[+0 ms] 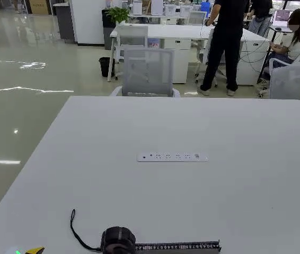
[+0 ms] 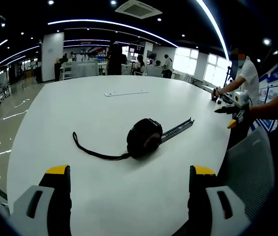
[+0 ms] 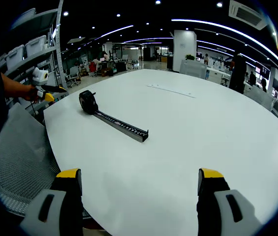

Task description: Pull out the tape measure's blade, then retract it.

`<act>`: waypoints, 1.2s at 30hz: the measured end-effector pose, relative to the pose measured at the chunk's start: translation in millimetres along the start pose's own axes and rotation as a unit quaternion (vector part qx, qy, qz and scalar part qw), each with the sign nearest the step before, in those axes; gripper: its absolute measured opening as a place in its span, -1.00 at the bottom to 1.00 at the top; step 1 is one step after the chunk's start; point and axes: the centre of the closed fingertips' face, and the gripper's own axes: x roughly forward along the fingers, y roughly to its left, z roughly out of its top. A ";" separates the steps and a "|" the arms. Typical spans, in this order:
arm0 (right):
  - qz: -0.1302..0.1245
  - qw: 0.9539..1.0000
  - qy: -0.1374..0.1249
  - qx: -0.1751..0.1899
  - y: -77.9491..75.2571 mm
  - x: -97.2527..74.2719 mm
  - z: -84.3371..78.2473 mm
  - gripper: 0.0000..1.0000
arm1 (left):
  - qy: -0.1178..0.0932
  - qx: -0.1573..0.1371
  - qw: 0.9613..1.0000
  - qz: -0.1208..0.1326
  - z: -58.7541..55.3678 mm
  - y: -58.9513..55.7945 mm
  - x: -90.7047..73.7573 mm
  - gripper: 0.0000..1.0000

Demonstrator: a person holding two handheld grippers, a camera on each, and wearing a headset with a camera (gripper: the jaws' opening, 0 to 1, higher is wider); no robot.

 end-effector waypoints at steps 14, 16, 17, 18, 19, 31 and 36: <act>0.039 0.999 0.017 -0.030 -1.0 13.4 14.5 1.00 | 0.001 0.008 1.000 0.019 6.7 -6.2 6.4 0.99; 0.045 0.998 0.021 -0.038 -2.3 16.6 15.3 1.00 | -0.005 0.001 1.000 0.026 9.4 -4.6 7.4 0.99; 0.049 0.997 0.025 -0.045 -2.2 18.3 16.0 1.00 | -0.007 0.001 1.000 0.027 11.2 -4.5 8.0 0.99; 0.052 0.997 0.027 -0.049 -2.3 19.5 16.9 1.00 | -0.008 -0.003 1.000 0.029 11.9 -4.1 8.9 0.99; 0.053 0.997 0.028 -0.052 -2.1 20.4 18.4 1.00 | -0.009 -0.004 0.999 0.030 12.8 -4.1 9.6 0.99; 0.083 0.991 0.048 -0.096 -4.3 40.0 31.9 0.94 | -0.027 -0.043 0.998 0.048 23.1 -9.0 20.6 0.98; 0.092 0.989 0.048 -0.108 -5.1 48.5 39.8 0.93 | -0.031 -0.051 0.996 0.063 23.4 -8.3 24.3 0.98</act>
